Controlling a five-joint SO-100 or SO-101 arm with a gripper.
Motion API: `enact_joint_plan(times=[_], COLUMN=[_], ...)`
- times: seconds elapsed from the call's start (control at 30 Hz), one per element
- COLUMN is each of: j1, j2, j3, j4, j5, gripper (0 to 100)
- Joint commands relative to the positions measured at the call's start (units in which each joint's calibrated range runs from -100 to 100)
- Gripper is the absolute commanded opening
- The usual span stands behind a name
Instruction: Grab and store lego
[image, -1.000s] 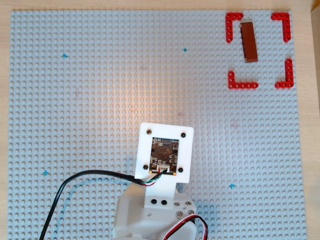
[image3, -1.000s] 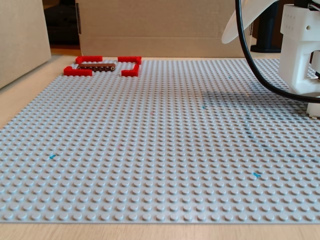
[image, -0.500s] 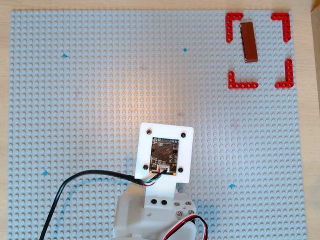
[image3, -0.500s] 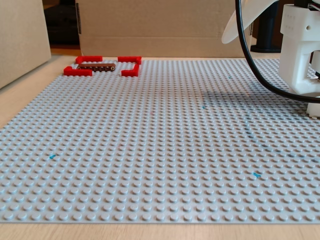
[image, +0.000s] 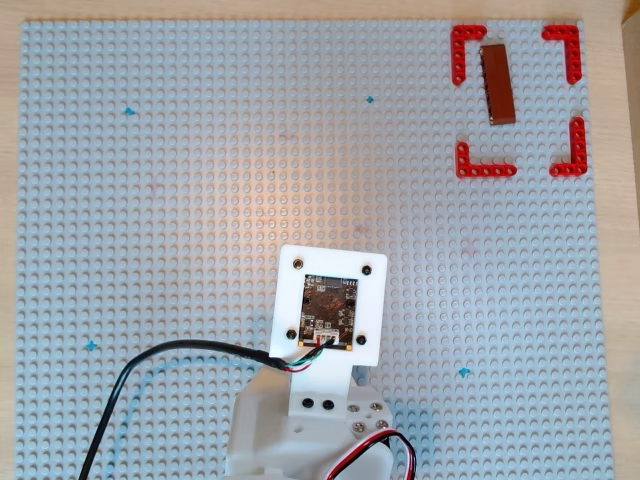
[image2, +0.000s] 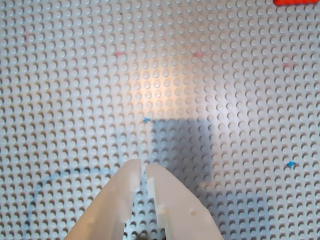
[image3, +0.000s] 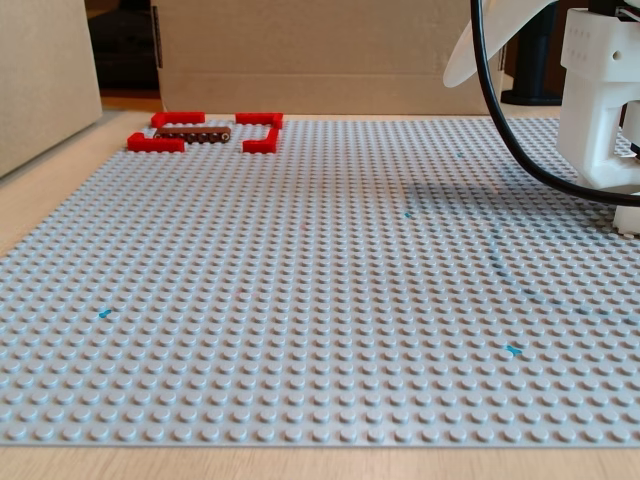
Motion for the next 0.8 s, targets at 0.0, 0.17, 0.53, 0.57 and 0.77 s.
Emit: enact_joint_plan(times=[0.0, 0.17, 0.53, 0.57, 0.77], j1=[-0.17, -0.17, -0.17, -0.17, -0.17], j2=[-0.75, -0.75, -0.75, -0.75, -0.75], j3=[0.28, 0.28, 0.28, 0.28, 0.28], j4=[-0.25, -0.25, -0.25, -0.25, -0.25], j5=[-0.11, -0.11, -0.11, -0.11, -0.11], gripper=[1, 1, 1, 1, 1])
